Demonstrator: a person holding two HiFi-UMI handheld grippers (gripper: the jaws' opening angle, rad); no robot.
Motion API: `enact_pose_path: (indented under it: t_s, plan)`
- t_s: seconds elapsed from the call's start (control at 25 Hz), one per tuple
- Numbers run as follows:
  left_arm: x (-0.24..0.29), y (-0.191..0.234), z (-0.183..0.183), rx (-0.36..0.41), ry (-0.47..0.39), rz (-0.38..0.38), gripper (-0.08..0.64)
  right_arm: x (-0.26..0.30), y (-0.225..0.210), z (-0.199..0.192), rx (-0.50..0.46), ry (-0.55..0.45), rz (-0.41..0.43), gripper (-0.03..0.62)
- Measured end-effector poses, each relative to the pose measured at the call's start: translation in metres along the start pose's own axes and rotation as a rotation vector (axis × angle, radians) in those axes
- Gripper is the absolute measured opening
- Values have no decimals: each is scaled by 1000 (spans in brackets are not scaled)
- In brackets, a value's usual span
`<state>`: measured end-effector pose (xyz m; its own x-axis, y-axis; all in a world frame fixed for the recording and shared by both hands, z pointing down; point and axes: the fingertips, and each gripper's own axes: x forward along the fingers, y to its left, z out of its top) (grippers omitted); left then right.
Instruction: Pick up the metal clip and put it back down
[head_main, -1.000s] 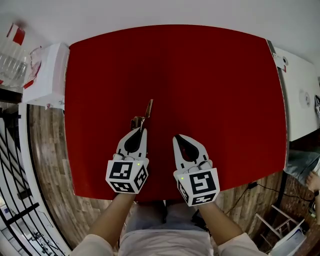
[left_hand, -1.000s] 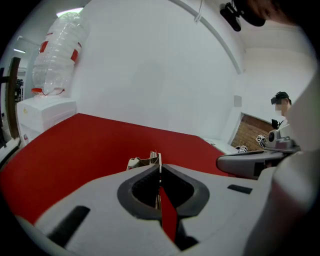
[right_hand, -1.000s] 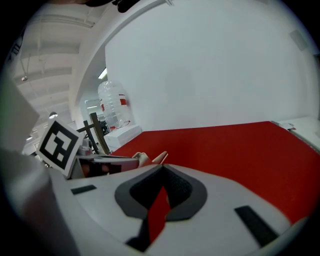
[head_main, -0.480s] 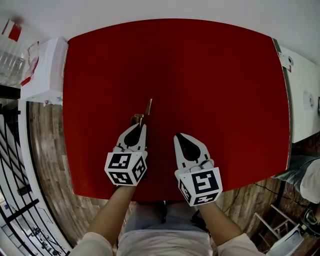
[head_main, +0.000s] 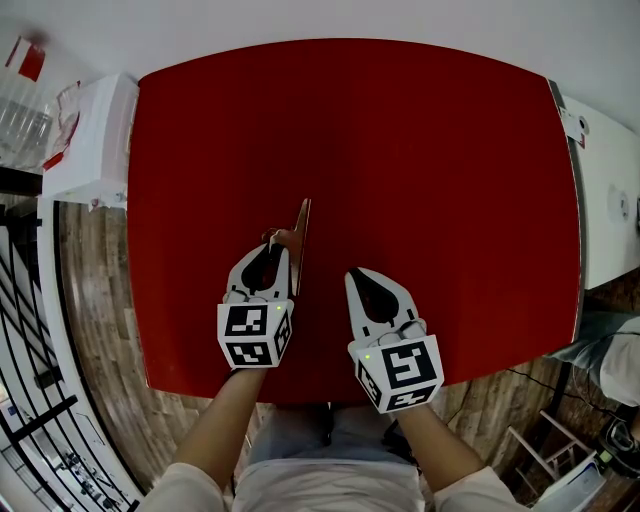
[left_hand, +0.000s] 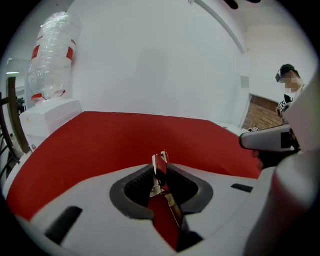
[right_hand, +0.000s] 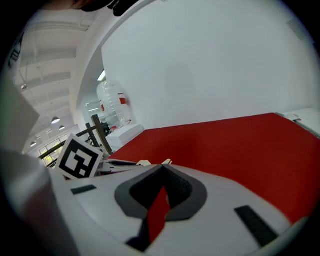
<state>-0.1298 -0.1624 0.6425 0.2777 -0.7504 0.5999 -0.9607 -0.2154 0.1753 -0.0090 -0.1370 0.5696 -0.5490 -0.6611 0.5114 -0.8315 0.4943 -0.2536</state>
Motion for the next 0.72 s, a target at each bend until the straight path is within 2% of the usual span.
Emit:
enact_pose_path:
  t_s: [0.28,0.48,0.72]
  plan:
    - [-1,13,-5,31,19,53,95,0,2,-2,1,4,2,6]
    - [0,15,-4,47,10,62,101,0,1,-2,3,4,1,6]
    - [-4,15,2,26,-13,58,101,0,2,-4,-2,9,3,6]
